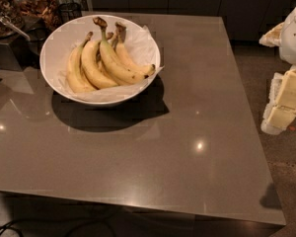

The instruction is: Pick banana from white bowl

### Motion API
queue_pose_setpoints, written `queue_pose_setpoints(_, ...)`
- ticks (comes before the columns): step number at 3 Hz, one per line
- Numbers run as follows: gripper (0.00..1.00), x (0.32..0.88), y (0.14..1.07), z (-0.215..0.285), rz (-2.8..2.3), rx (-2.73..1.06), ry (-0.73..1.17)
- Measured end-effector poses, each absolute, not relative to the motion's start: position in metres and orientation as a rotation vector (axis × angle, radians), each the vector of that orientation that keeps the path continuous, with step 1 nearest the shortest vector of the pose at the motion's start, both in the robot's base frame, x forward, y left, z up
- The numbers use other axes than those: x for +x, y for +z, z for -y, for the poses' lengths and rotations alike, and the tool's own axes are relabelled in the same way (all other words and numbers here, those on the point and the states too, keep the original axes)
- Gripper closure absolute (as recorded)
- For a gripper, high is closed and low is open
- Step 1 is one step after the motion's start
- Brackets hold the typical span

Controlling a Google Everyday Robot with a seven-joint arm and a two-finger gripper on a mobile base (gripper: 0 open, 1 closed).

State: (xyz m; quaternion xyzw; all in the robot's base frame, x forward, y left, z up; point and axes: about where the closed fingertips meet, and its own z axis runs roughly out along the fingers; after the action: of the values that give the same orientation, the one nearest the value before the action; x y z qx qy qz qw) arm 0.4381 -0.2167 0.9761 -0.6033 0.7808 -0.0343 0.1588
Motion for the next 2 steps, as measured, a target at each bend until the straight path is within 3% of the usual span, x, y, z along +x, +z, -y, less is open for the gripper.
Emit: queue_pose_setpoints(2,0.0,0.4408,0.9782,0.2169,-2.275,-1.689,-0.101)
